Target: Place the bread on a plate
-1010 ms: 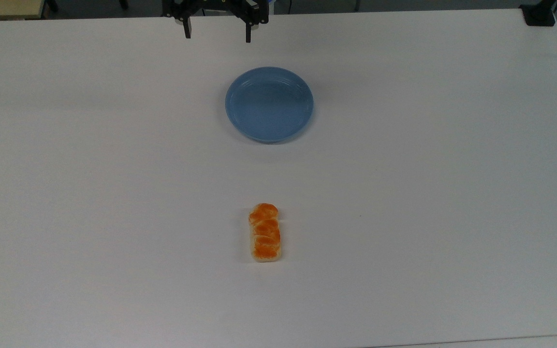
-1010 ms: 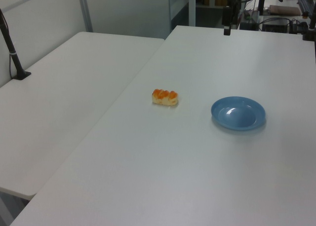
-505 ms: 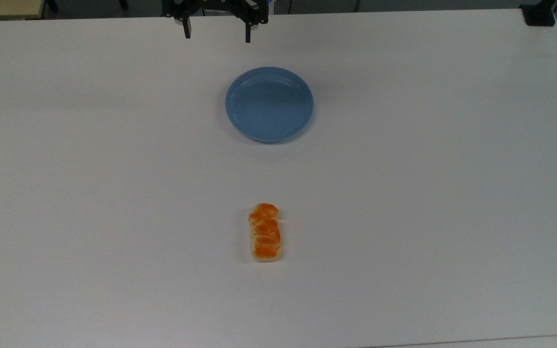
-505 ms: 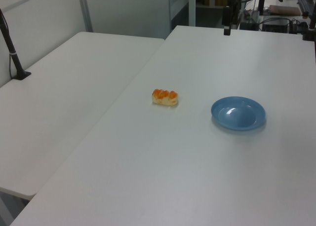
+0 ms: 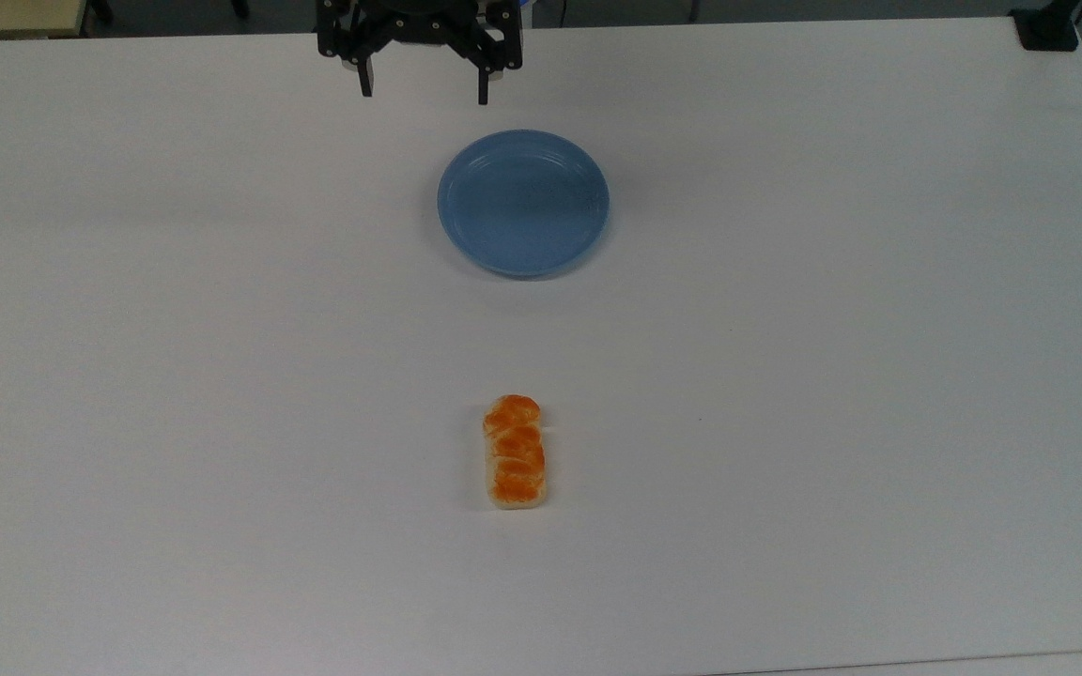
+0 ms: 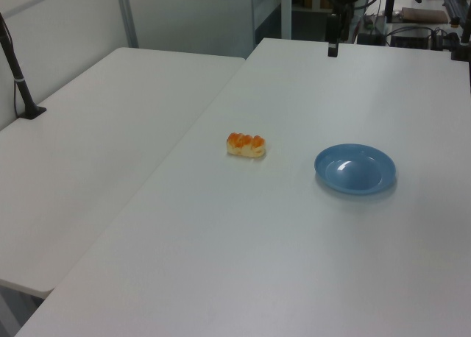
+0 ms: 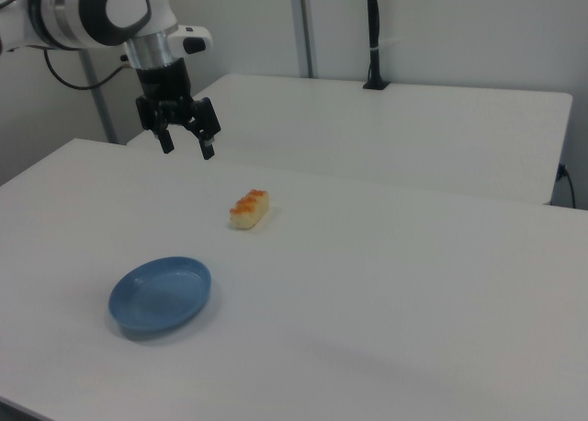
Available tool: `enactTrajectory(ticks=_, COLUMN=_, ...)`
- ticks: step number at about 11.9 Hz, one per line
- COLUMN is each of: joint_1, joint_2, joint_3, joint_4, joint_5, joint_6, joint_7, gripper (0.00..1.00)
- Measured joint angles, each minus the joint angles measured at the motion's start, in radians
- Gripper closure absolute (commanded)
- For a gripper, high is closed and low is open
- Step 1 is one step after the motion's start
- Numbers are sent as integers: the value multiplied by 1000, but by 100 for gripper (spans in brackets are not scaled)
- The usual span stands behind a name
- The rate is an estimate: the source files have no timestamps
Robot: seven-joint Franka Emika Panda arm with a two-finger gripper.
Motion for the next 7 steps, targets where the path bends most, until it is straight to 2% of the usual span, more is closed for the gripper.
enactTrajectory(ticks=2, joint_1=0, joint_2=57, joint_3=0, joint_4=35, joint_5=0, joint_6=13, joint_7=0, gripper=0)
enactTrajectory(ticks=7, joint_1=0, joint_2=174, joint_3=1, joint_4=63, joint_5=0, joint_6=207, joint_7=0, gripper=0)
